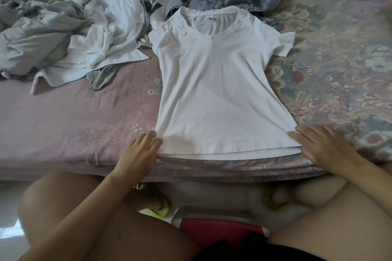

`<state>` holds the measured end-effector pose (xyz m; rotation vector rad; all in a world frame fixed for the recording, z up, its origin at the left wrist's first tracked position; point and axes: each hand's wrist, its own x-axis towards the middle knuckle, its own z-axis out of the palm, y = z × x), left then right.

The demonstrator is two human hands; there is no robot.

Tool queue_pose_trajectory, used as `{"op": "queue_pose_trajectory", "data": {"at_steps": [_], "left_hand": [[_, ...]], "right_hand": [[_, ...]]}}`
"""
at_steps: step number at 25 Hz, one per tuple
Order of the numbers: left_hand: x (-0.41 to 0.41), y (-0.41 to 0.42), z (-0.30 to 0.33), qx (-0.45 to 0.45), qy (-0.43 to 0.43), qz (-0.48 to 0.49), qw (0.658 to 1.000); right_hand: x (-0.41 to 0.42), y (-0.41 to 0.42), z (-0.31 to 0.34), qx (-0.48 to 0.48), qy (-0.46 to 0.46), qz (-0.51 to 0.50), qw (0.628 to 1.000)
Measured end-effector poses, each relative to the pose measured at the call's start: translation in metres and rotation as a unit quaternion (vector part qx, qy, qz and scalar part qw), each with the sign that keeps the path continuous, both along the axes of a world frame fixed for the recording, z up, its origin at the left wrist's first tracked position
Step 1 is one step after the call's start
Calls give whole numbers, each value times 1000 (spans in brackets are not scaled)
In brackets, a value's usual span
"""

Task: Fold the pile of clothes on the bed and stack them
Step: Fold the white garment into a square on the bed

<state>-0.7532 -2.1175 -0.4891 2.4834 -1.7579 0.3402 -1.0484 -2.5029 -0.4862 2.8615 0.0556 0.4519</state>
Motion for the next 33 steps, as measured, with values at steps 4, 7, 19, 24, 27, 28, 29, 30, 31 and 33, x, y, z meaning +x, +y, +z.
{"op": "queue_pose_trajectory", "data": {"at_steps": [4,7,19,24,27,28,29,30,31,33], "left_hand": [[-2,-3,14,-70,-68,-107,989],[7,15,19,-66,-79,-159,982],[22,14,17,65,-54,-127,988],[15,23,15,84,-51,-99,990],[17,14,15,54,8,-133,990],[18,12,16,50,24,-152,987],[18,12,15,50,36,-171,983],[17,13,16,53,43,-185,980],[16,14,18,59,52,-192,978],[16,18,25,62,49,-180,981]], "right_hand": [[5,4,9,31,-76,59,995],[-10,-6,7,17,-74,94,993],[-1,-26,6,16,28,136,990],[-16,-22,-4,34,54,94,993],[-9,-19,-6,32,70,95,992],[-7,-18,-4,28,65,104,992],[-7,-19,-4,27,62,115,991],[-10,-20,-5,28,65,124,990],[-13,-22,-4,33,69,130,989],[-21,-28,-4,41,74,127,988]]}}
